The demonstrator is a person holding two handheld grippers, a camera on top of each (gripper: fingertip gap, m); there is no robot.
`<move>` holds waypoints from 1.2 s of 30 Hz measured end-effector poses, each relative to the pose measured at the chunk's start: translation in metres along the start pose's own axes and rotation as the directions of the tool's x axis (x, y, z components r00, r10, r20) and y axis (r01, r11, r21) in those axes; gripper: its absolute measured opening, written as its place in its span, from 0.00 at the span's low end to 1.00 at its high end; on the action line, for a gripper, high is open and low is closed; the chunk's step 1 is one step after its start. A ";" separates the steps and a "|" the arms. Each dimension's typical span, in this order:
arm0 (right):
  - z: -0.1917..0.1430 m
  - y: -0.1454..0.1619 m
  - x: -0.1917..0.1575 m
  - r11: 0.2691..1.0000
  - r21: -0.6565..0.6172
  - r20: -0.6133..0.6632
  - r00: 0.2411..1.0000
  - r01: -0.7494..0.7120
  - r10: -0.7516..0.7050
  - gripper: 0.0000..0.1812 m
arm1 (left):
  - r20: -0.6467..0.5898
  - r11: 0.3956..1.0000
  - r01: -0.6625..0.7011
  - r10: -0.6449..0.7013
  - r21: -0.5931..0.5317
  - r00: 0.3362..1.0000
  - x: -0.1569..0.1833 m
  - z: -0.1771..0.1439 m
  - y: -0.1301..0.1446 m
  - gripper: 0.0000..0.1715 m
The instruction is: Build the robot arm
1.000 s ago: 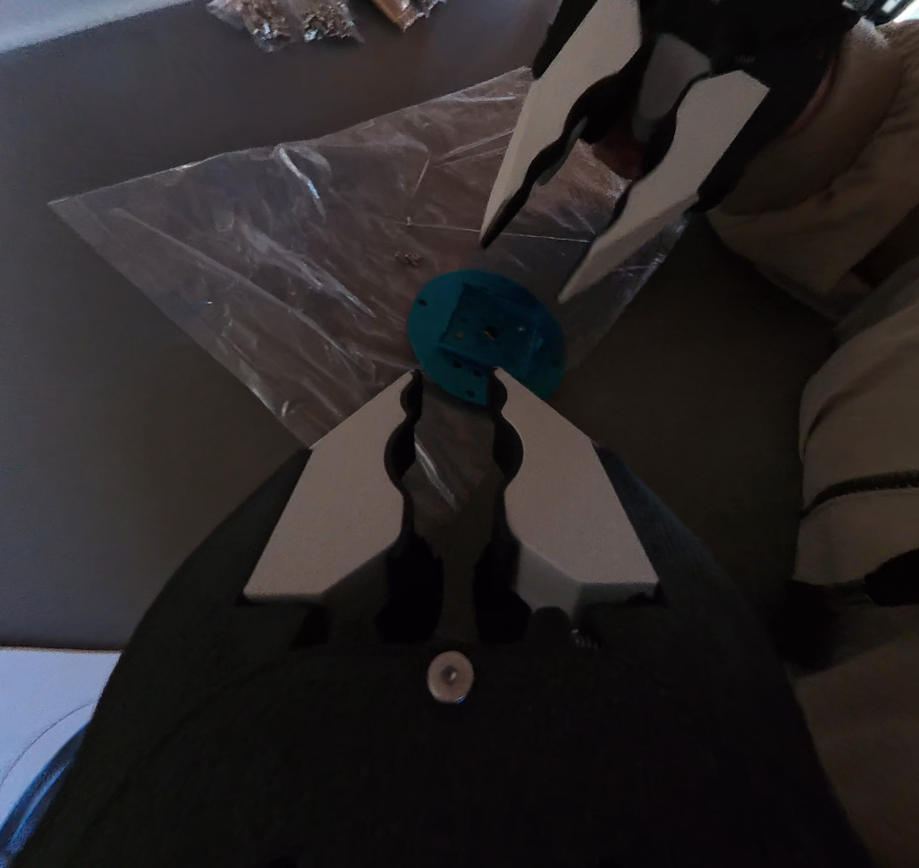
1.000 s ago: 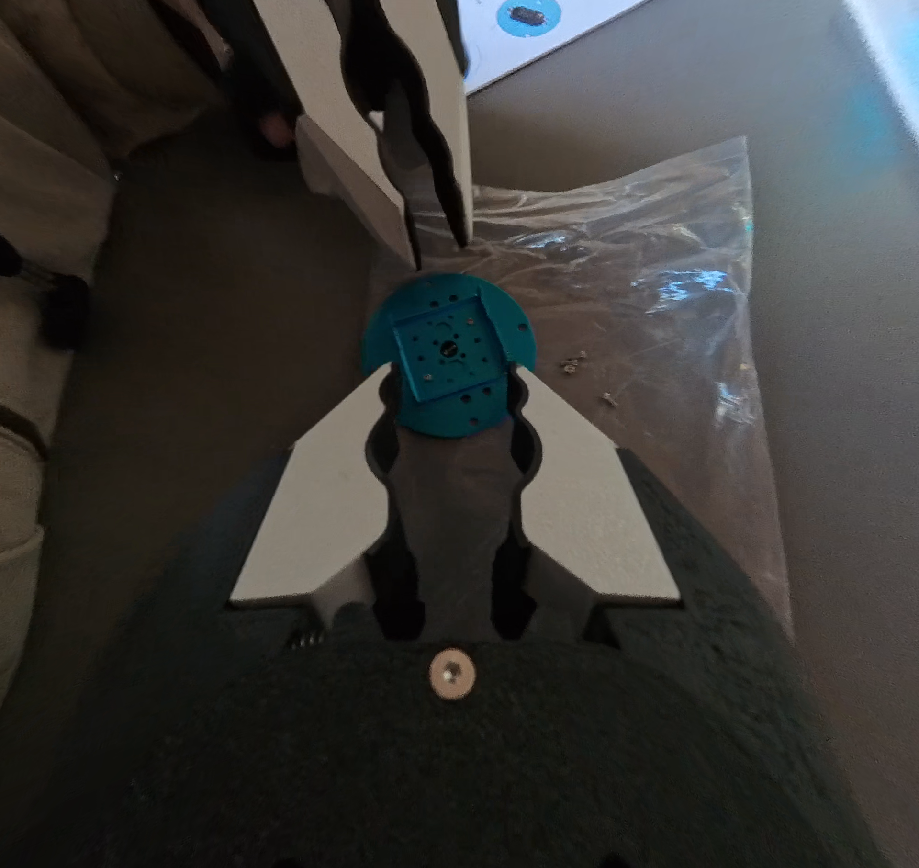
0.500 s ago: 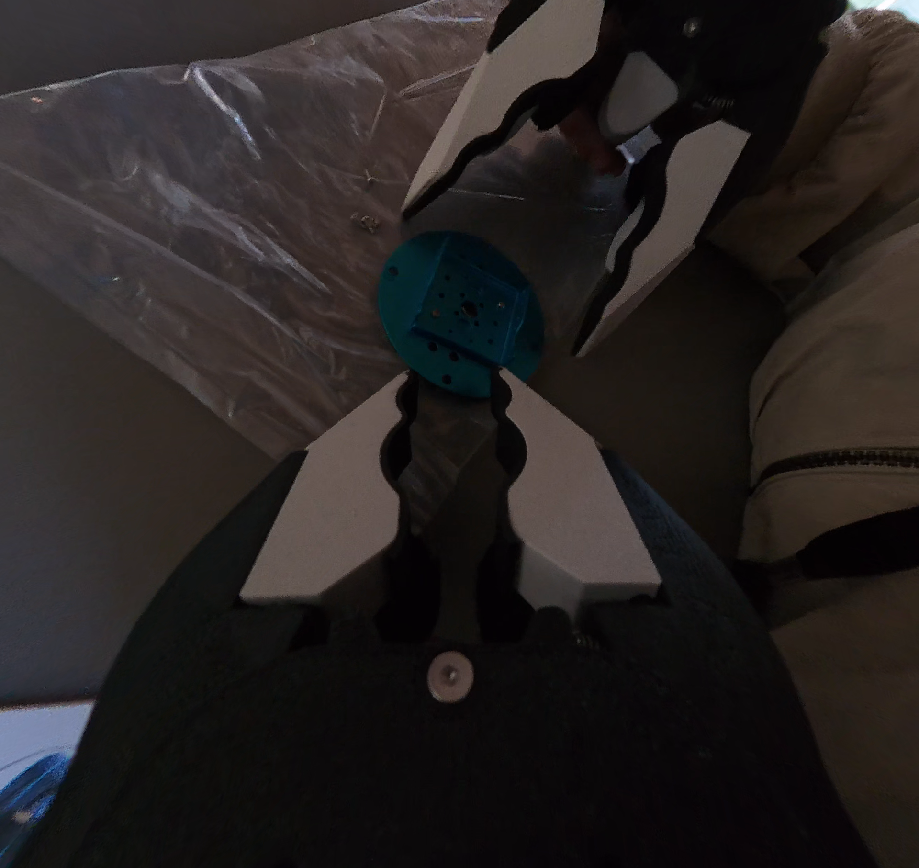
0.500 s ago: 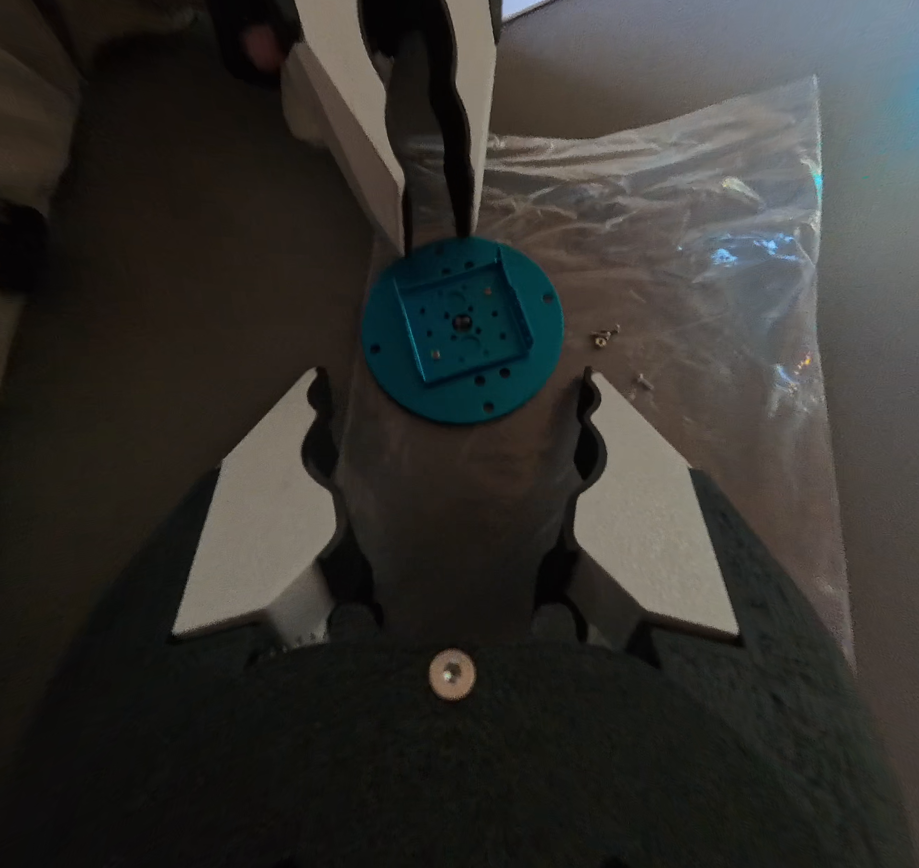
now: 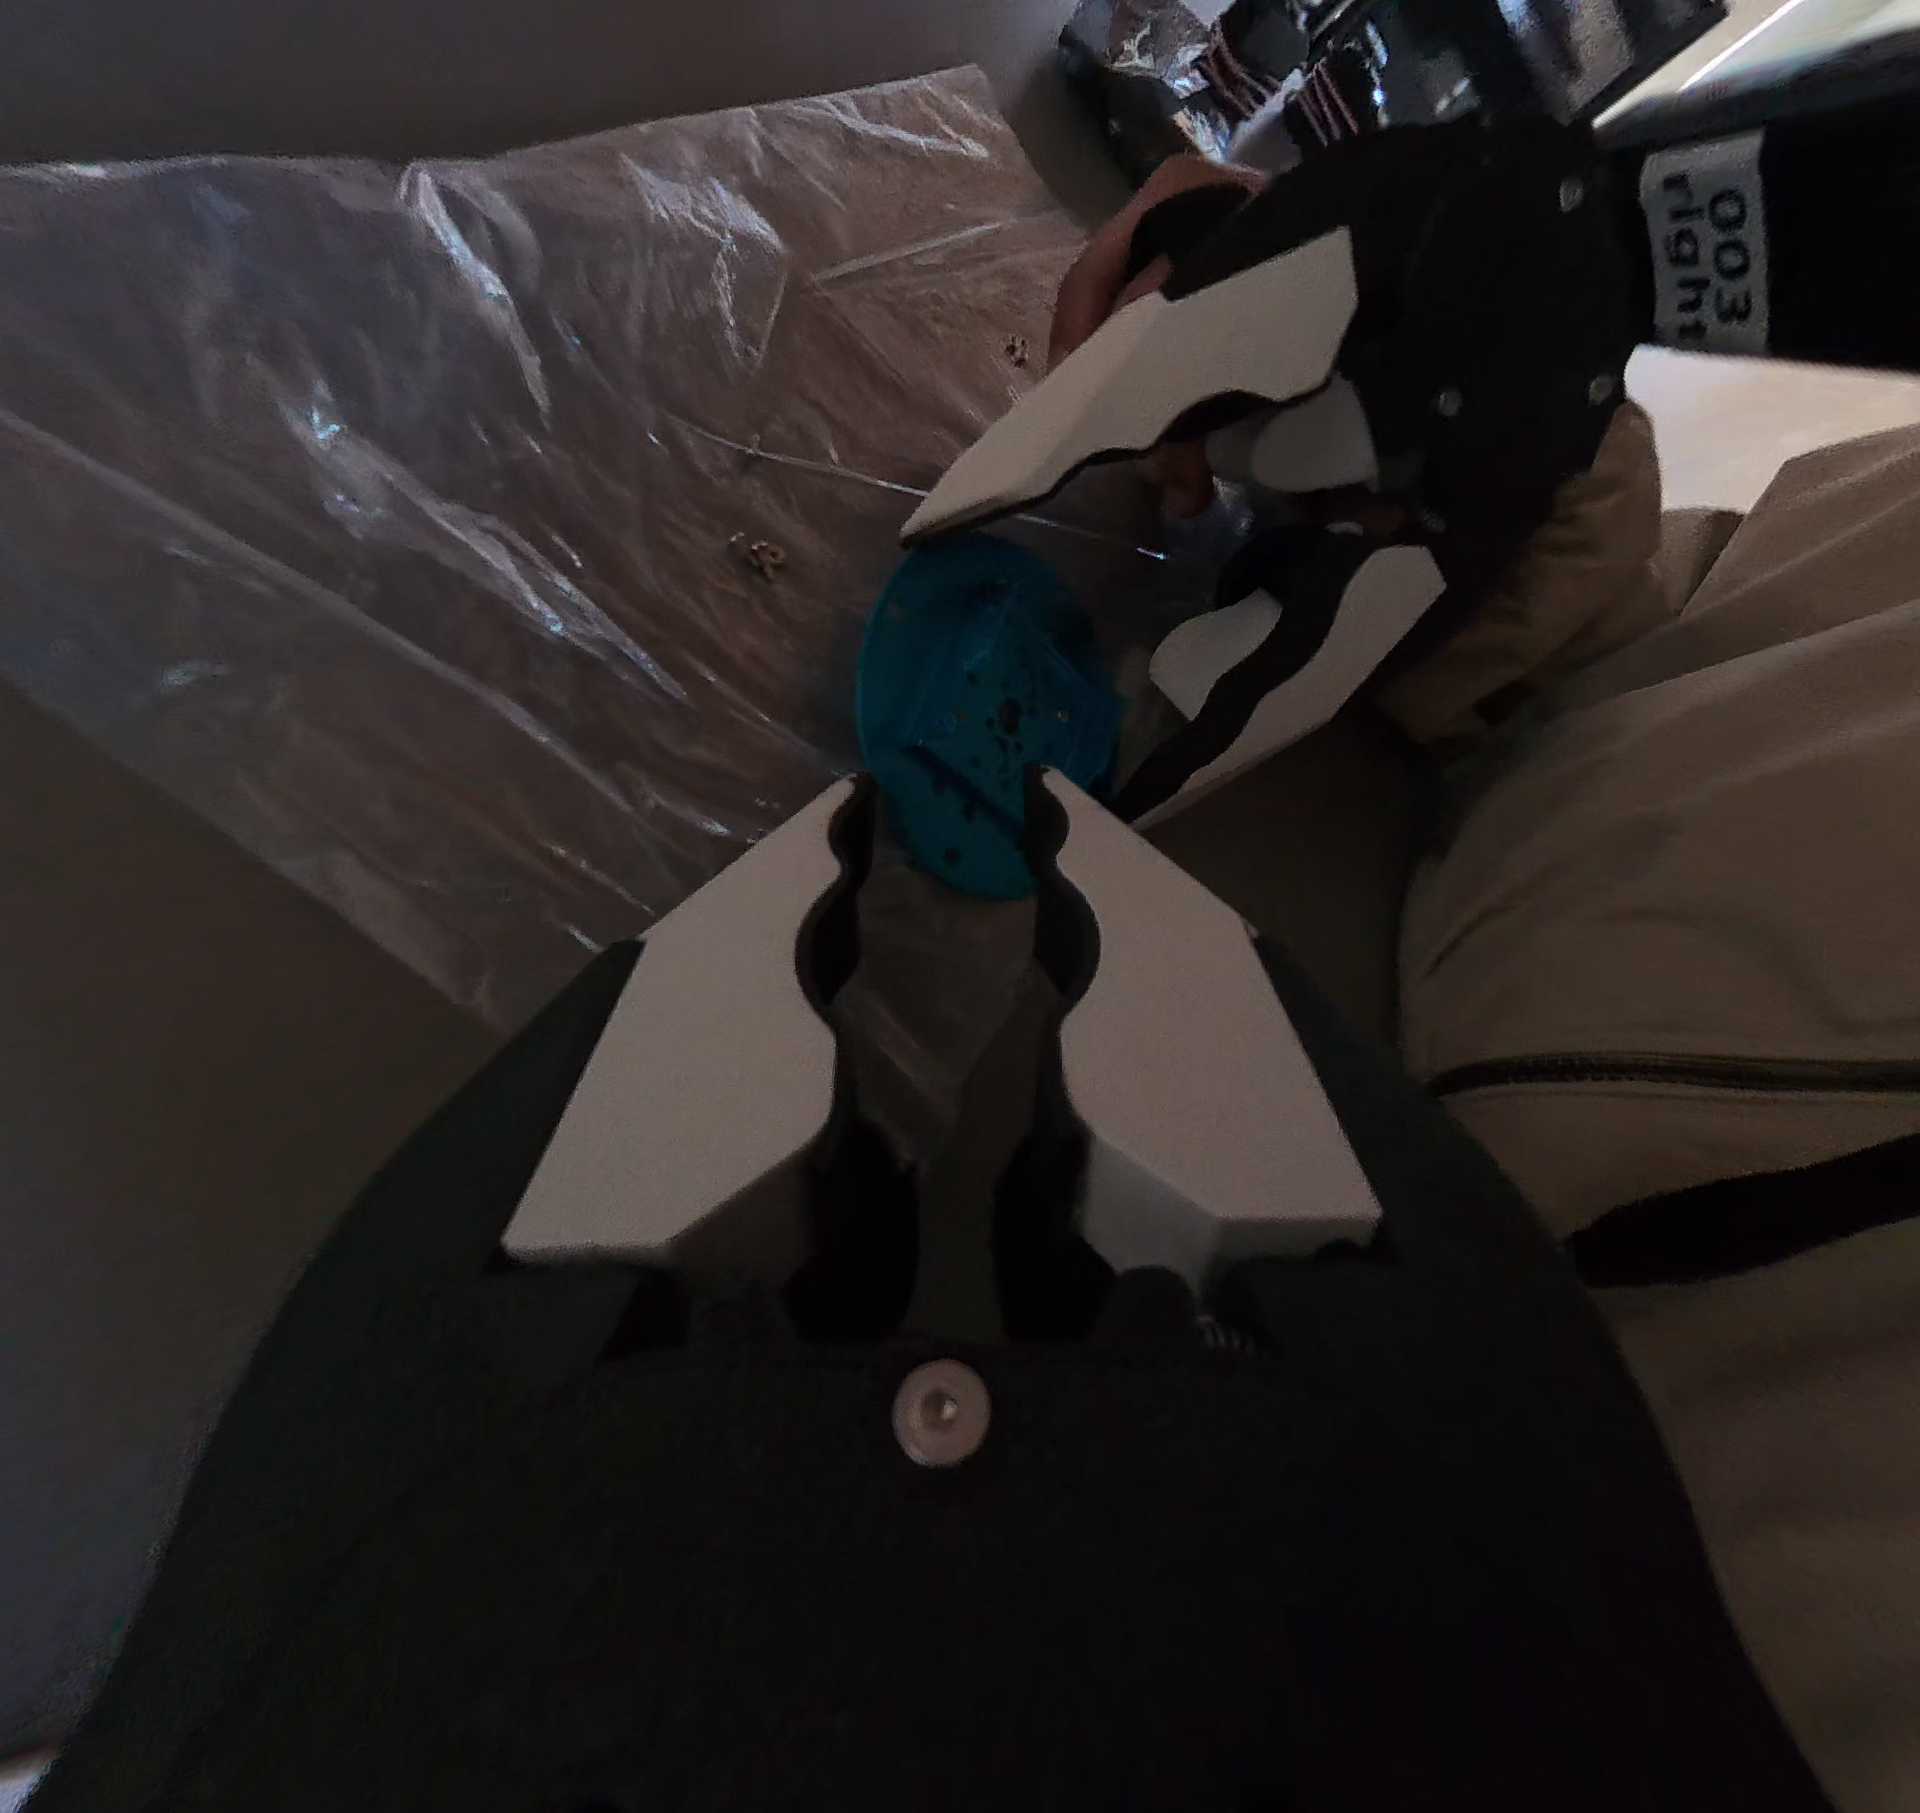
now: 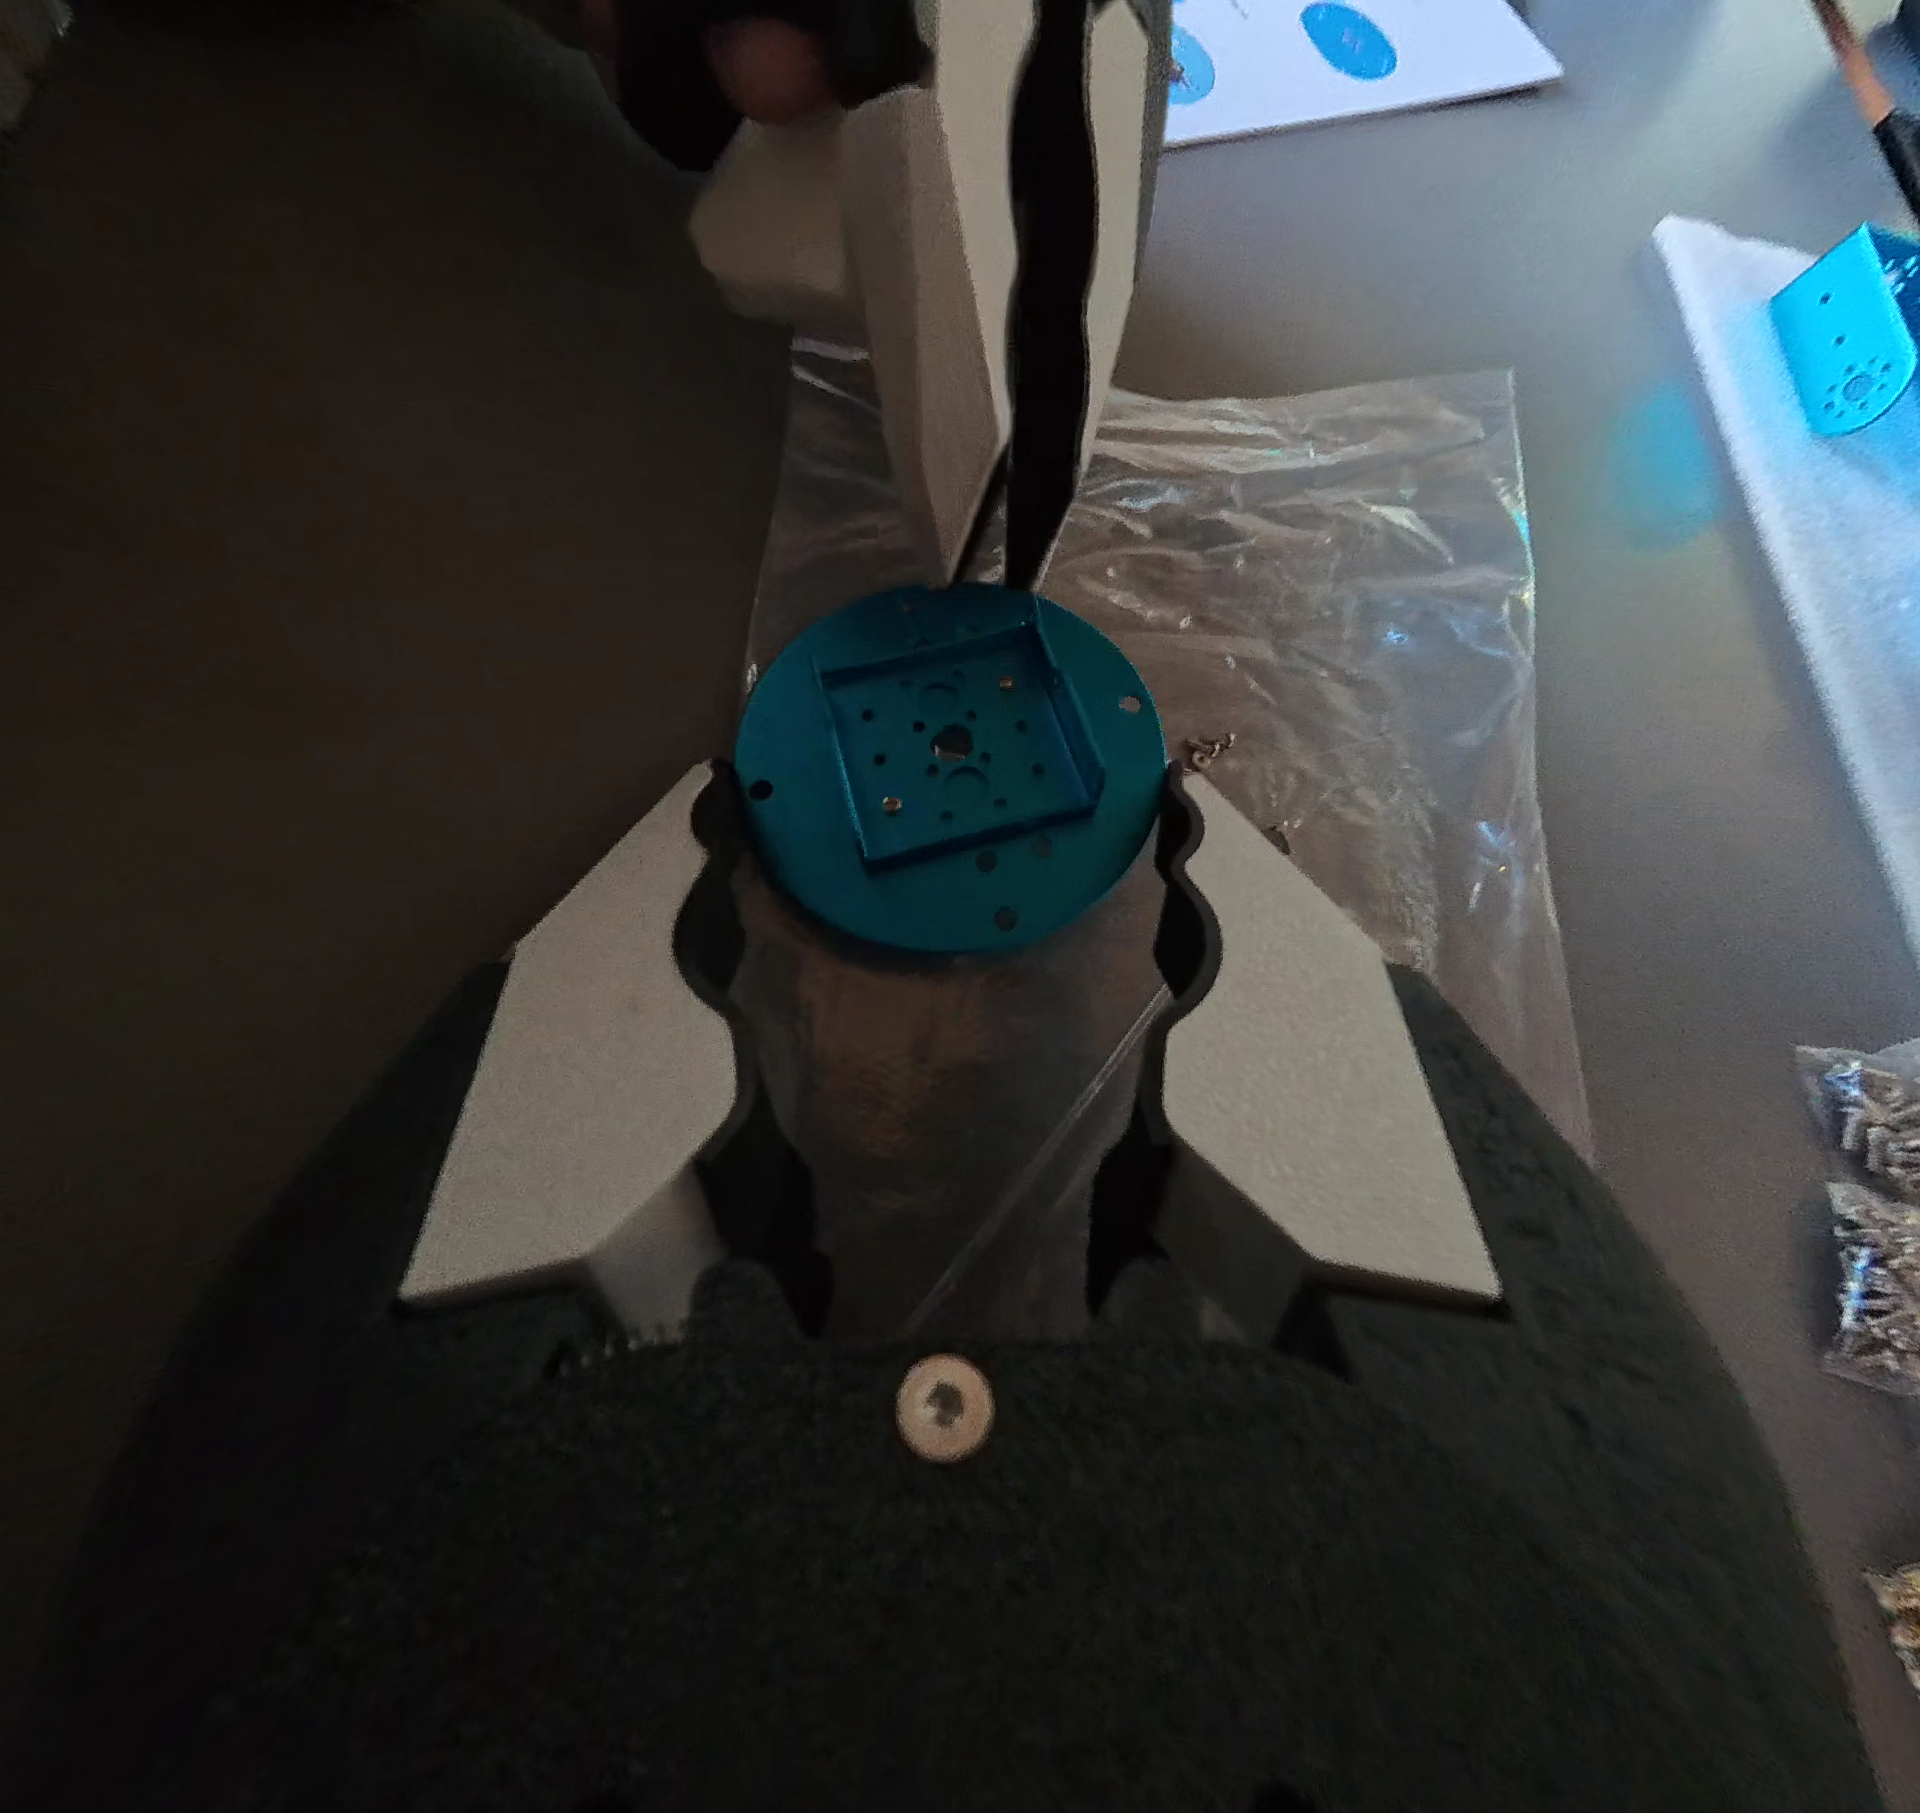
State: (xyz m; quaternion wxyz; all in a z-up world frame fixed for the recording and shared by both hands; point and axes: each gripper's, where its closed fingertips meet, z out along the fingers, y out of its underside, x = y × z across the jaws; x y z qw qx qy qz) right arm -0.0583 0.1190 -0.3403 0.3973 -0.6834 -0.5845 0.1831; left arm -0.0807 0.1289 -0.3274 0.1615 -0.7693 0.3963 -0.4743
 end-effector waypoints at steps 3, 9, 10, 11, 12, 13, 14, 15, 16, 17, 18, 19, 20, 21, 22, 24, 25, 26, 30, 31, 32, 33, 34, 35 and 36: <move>-0.002 -0.002 -0.001 0.999 0.014 -0.013 0.999 0.050 -0.049 0.44 | -0.096 0.998 0.060 -0.059 0.008 0.994 0.004 0.000 -0.002 0.15; -0.005 -0.011 -0.005 0.975 0.049 -0.085 0.974 0.215 -0.210 0.44 | -0.273 0.980 0.179 -0.151 0.083 0.950 0.013 -0.015 -0.022 0.06; -0.005 -0.012 -0.006 0.972 0.052 -0.091 0.970 0.229 -0.223 0.44 | -0.281 0.979 0.186 -0.157 0.078 0.947 0.014 -0.015 -0.022 0.06; -0.005 -0.013 -0.006 0.967 0.056 -0.097 0.966 0.247 -0.241 0.44 | -0.281 0.981 0.180 -0.154 0.069 0.947 0.014 -0.013 -0.022 0.06; -0.006 -0.014 -0.007 0.962 0.060 -0.106 0.960 0.268 -0.261 0.43 | -0.271 0.984 0.168 -0.147 0.055 0.951 0.014 -0.011 -0.020 0.06; -0.006 -0.015 -0.008 0.957 0.063 -0.112 0.955 0.284 -0.276 0.44 | -0.262 0.987 0.155 -0.138 0.045 0.955 0.014 -0.008 -0.020 0.04; -0.006 -0.016 -0.008 0.953 0.067 -0.116 0.951 0.295 -0.287 0.43 | -0.263 0.988 0.149 -0.134 0.040 0.956 0.015 -0.007 -0.020 0.03; -0.005 -0.016 -0.008 0.952 0.068 -0.117 0.950 0.299 -0.290 0.43 | -0.269 0.988 0.152 -0.137 0.038 0.953 0.017 -0.006 -0.022 0.03; -0.005 -0.016 -0.008 0.950 0.069 -0.119 0.948 0.305 -0.295 0.44 | -0.272 0.986 0.160 -0.143 0.042 0.952 0.017 -0.005 -0.025 0.03; -0.006 -0.017 -0.008 0.948 0.071 -0.122 0.946 0.312 -0.302 0.43 | -0.266 0.984 0.168 -0.147 0.059 0.953 0.014 -0.006 -0.029 0.03; -0.005 -0.017 -0.008 0.944 0.073 -0.124 0.943 0.320 -0.310 0.43 | -0.248 0.982 0.171 -0.146 0.082 0.958 0.009 -0.008 -0.034 0.03; -0.006 -0.018 -0.009 0.940 0.075 -0.130 0.938 0.332 -0.321 0.43 | -0.230 0.981 0.169 -0.142 0.100 0.963 0.005 -0.010 -0.038 0.03; -0.005 -0.019 -0.009 0.937 0.077 -0.134 0.935 0.340 -0.328 0.43 | -0.217 0.983 0.153 -0.129 0.098 0.968 0.004 -0.010 -0.039 0.03; -0.005 -0.019 -0.009 0.936 0.077 -0.135 0.934 0.343 -0.331 0.43 | -0.206 0.990 0.121 -0.104 0.070 0.973 0.004 -0.008 -0.036 0.04; -0.005 -0.019 -0.009 0.937 0.077 -0.134 0.934 0.342 -0.330 0.43 | -0.195 0.996 0.082 -0.075 0.027 0.978 0.006 -0.004 -0.029 0.06; -0.005 -0.018 -0.010 0.941 0.077 -0.119 0.940 0.329 -0.319 0.43 | -0.216 0.998 0.055 -0.054 0.000 0.975 0.012 -0.001 -0.025 0.07; -0.005 -0.018 -0.010 0.940 0.078 -0.121 0.939 0.332 -0.322 0.43 | -0.235 0.998 0.059 -0.059 -0.011 0.970 0.015 0.000 -0.024 0.04; -0.005 -0.018 -0.010 0.941 0.079 -0.117 0.941 0.328 -0.318 0.43 | -0.243 0.998 0.064 -0.065 -0.013 0.968 0.015 0.000 -0.024 0.04; -0.004 -0.017 -0.012 0.954 0.087 -0.081 0.956 0.288 -0.282 0.43 | -0.275 0.996 0.090 -0.092 -0.023 0.957 0.017 -0.002 -0.021 0.04; -0.004 -0.018 -0.012 0.953 0.092 -0.084 0.955 0.290 -0.283 0.43 | -0.291 0.995 0.096 -0.098 -0.022 0.952 0.018 -0.004 -0.020 0.04; -0.005 -0.018 -0.012 0.950 0.093 -0.088 0.953 0.297 -0.289 0.43 | -0.310 0.994 0.104 -0.107 -0.025 0.945 0.020 -0.005 -0.019 0.04; -0.004 -0.018 -0.012 0.949 0.089 -0.090 0.952 0.301 -0.293 0.43 | -0.325 0.993 0.111 -0.115 -0.031 0.939 0.022 -0.005 -0.018 0.02; -0.004 -0.018 -0.012 0.949 0.085 -0.088 0.951 0.303 -0.296 0.43 | -0.328 0.994 0.106 -0.112 -0.038 0.938 0.023 -0.004 -0.016 0.01; -0.004 -0.017 -0.012 0.950 0.081 -0.083 0.952 0.302 -0.295 0.43 | -0.316 0.995 0.093 -0.101 -0.042 0.943 0.023 -0.002 -0.014 0.00; -0.004 -0.017 -0.013 0.952 0.081 -0.077 0.955 0.294 -0.288 0.43 | -0.302 0.996 0.078 -0.087 -0.042 0.949 0.022 -0.002 -0.013 0.00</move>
